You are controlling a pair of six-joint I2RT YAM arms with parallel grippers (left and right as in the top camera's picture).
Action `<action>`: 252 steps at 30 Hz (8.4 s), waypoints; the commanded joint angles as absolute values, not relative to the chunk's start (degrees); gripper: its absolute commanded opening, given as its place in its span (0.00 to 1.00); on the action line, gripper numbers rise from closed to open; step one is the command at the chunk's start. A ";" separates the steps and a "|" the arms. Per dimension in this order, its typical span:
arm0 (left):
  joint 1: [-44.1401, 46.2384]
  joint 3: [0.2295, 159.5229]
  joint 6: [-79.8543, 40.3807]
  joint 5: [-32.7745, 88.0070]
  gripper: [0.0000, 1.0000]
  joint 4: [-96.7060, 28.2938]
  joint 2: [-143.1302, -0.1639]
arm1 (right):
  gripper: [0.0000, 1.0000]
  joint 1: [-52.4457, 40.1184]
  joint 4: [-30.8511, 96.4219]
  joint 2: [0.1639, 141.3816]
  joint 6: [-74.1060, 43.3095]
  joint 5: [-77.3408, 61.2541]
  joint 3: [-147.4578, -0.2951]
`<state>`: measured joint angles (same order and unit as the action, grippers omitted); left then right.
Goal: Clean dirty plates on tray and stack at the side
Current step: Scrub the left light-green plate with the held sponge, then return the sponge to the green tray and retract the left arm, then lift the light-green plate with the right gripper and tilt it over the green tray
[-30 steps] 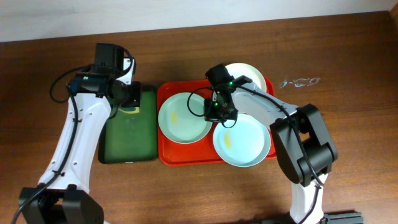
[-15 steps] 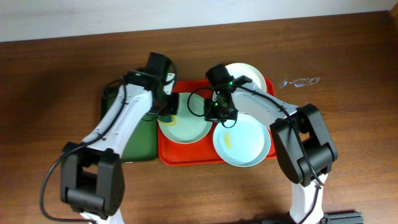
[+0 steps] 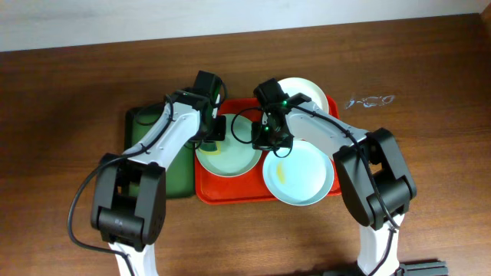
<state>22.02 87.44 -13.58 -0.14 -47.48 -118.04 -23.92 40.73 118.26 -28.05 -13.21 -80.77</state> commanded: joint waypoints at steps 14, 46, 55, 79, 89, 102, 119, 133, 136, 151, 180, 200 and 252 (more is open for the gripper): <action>19.33 91.61 -10.66 18.63 0.00 -47.42 -118.91 | 0.04 -23.59 41.17 118.87 -27.24 -13.32 -80.68; 25.45 75.44 -17.39 -1.93 0.00 -38.15 -113.67 | 0.04 -23.59 41.15 118.87 -27.27 -13.32 -80.68; 25.50 82.28 -16.43 7.16 0.00 -42.41 -112.75 | 0.04 -23.59 41.12 118.87 -27.27 -13.30 -80.68; 22.02 94.06 -12.29 12.62 0.00 -51.03 -114.43 | 0.04 -23.59 41.15 118.87 -27.27 -13.30 -80.68; 13.41 93.73 -12.27 -10.07 0.00 -63.55 -109.49 | 0.04 -23.59 41.15 118.87 -27.27 -13.30 -80.68; 13.67 87.35 -10.17 5.17 0.00 -54.65 -109.60 | 0.04 -23.59 41.17 118.87 -27.27 -13.32 -80.68; 23.33 87.29 -12.38 6.02 0.00 -44.84 -123.90 | 0.04 -23.59 41.17 118.87 -27.27 -13.32 -80.68; 25.10 88.14 -12.32 8.36 0.00 -47.86 -119.87 | 0.04 -23.59 41.17 118.87 -27.27 -13.30 -80.68; 25.06 88.14 -12.34 -3.29 0.00 -49.17 -117.82 | 0.04 -23.59 41.17 118.87 -27.27 -13.32 -80.68; 24.47 85.34 -13.63 17.85 0.00 -48.97 -114.69 | 0.04 -23.59 41.19 118.87 -27.27 -13.32 -80.68; 9.67 64.64 -11.88 -15.66 0.00 -42.78 -101.58 | 0.04 -23.59 41.34 118.87 -27.27 -13.30 -80.68; -2.76 100.31 -17.37 1.02 0.89 -65.76 -101.23 | 0.13 -23.59 39.77 118.87 -27.27 -12.84 -80.68; -13.28 105.30 -17.32 3.68 0.99 -71.66 -101.25 | 0.04 -40.62 27.29 113.60 -22.26 15.57 -99.20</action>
<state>-13.15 104.68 -16.78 3.07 -71.59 -101.69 -40.18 28.69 115.20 -26.50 11.55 -98.04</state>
